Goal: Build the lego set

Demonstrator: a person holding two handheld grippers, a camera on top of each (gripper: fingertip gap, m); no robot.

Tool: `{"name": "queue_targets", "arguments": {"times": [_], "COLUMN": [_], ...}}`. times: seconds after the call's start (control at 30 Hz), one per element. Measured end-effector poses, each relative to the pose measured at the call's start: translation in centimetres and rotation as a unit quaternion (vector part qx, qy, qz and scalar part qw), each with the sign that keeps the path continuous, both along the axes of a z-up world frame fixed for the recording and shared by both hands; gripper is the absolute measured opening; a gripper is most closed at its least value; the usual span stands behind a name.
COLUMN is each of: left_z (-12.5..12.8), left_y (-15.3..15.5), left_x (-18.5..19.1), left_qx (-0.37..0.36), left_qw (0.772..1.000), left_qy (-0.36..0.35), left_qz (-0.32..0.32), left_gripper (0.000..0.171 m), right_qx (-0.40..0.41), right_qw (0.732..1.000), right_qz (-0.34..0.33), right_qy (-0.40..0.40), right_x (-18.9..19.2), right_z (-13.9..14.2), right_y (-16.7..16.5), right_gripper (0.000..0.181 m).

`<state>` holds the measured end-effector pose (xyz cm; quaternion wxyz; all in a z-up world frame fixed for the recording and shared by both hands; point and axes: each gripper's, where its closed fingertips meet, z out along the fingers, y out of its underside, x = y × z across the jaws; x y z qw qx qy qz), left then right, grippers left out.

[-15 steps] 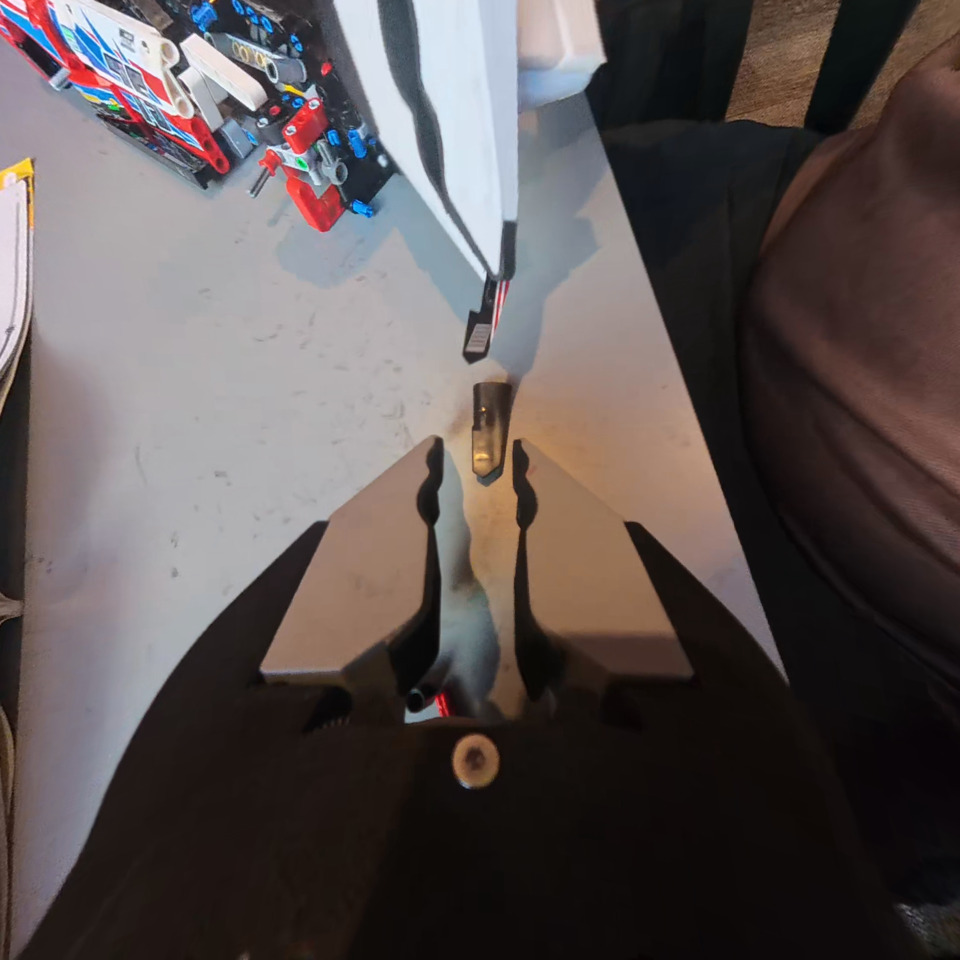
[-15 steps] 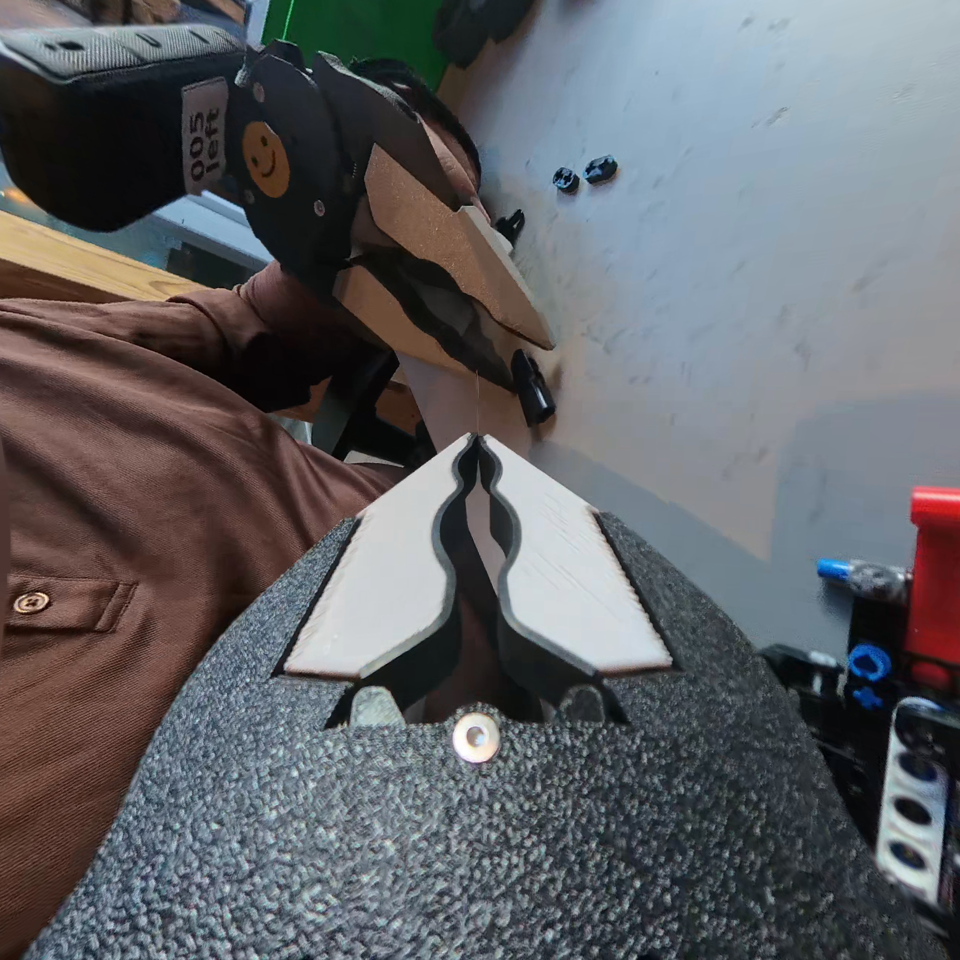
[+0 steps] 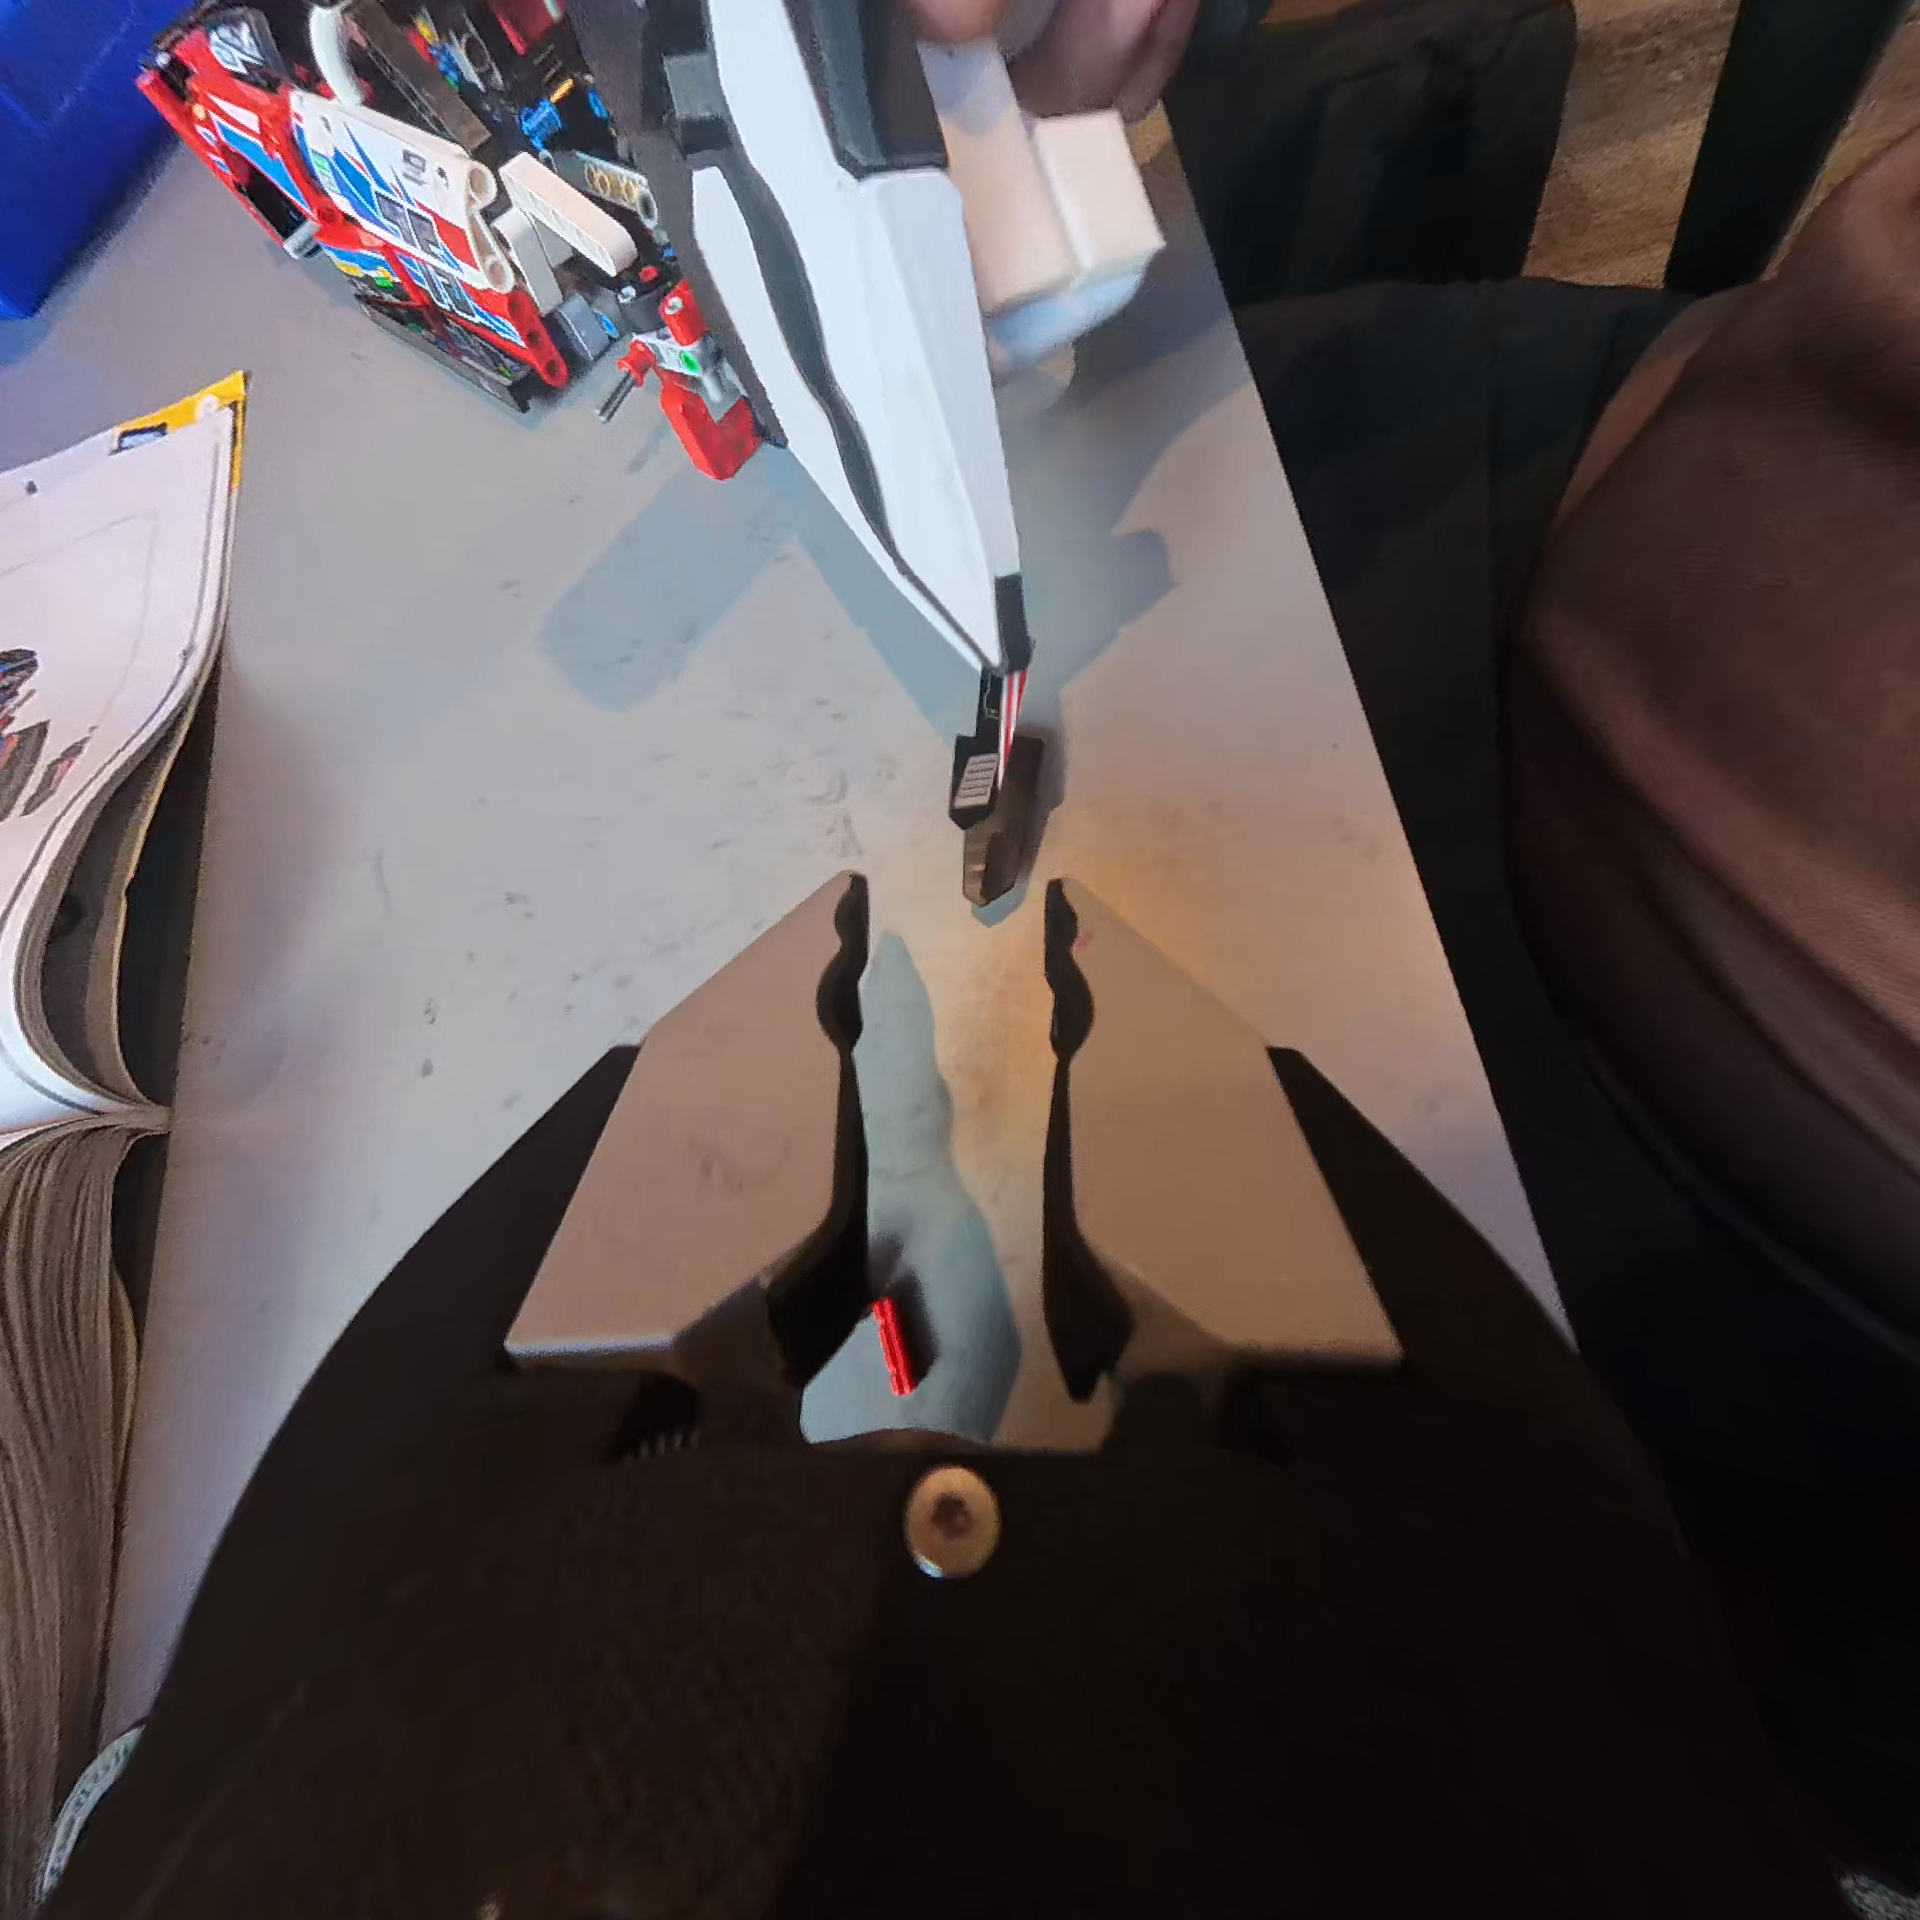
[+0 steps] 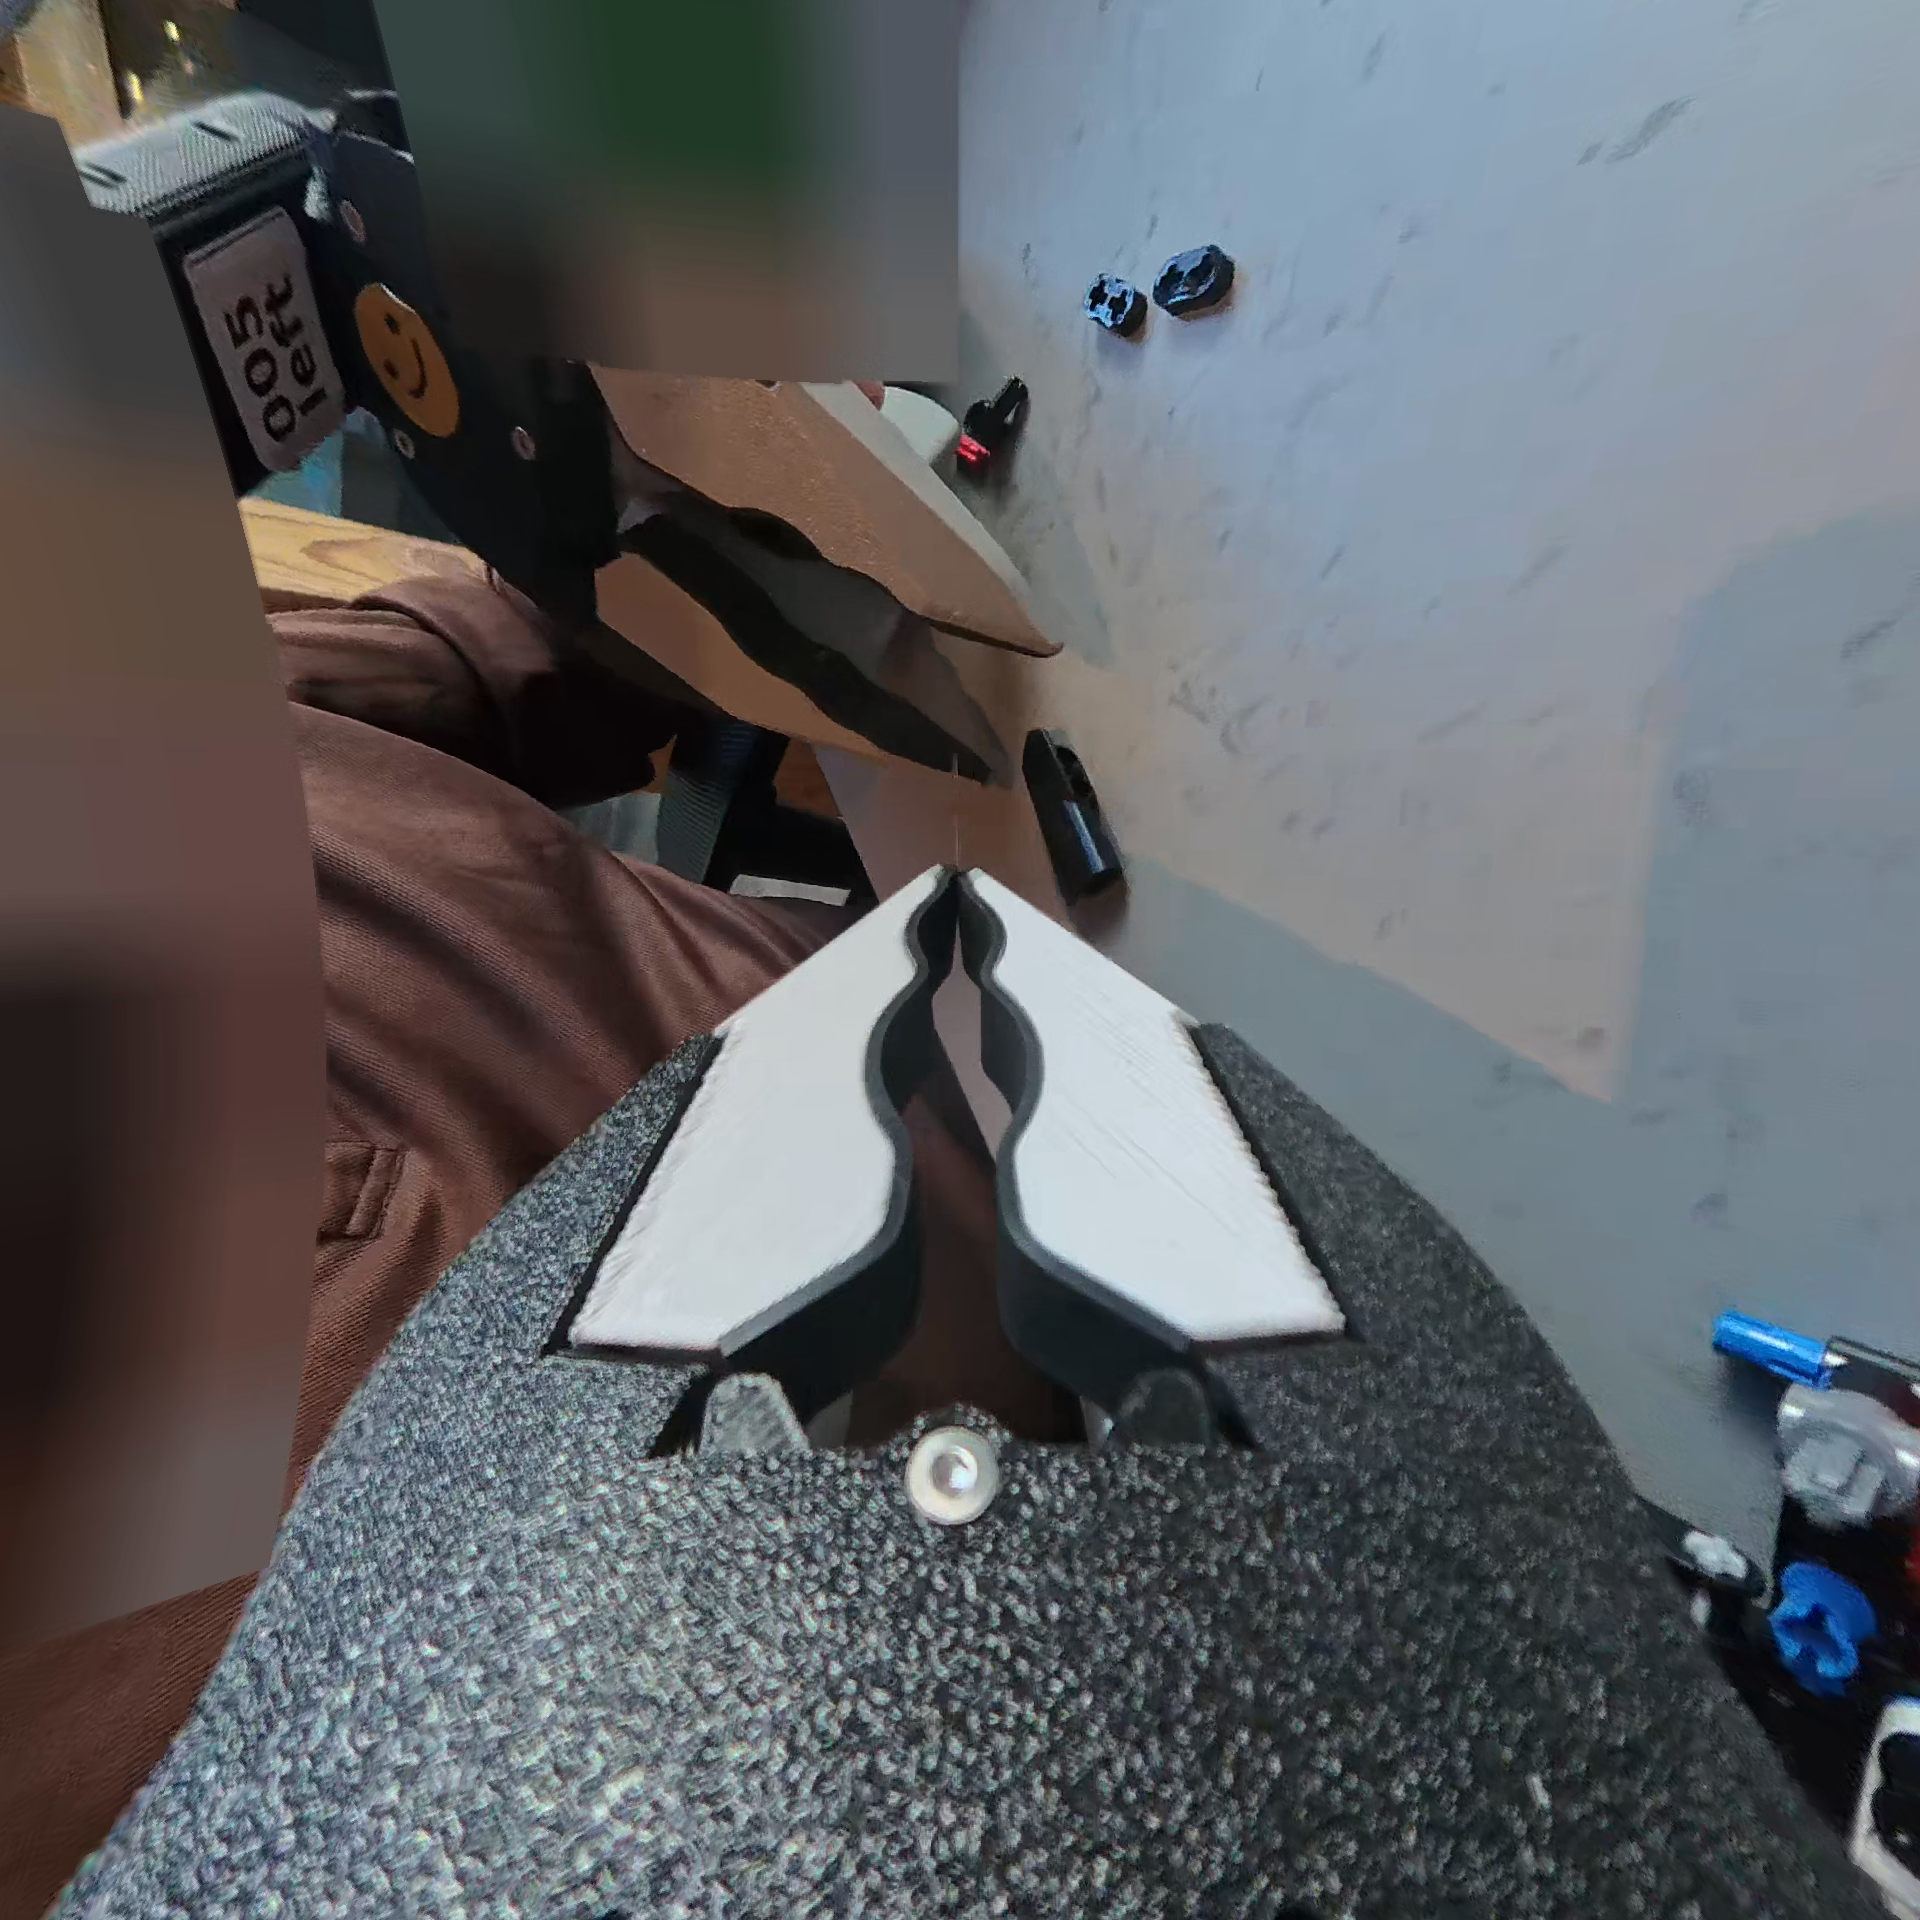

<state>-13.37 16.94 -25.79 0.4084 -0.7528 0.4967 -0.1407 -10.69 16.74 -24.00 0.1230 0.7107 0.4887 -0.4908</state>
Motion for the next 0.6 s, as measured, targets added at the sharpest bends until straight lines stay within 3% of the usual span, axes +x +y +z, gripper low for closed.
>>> {"name": "queue_targets", "arguments": {"times": [0.6], "left_z": [-0.3], "left_y": [-0.2], "left_x": [0.6], "left_qx": [0.003], "left_qw": [1.0], "left_qy": [0.013], "left_qz": [-0.01], "left_gripper": [0.027], "right_qx": [-0.054], "right_qw": [0.997], "right_qz": [-0.002], "right_qy": [-0.049], "right_x": [-0.2], "right_z": [-1.1], "right_y": [-0.1], "right_gripper": [0.001]}}
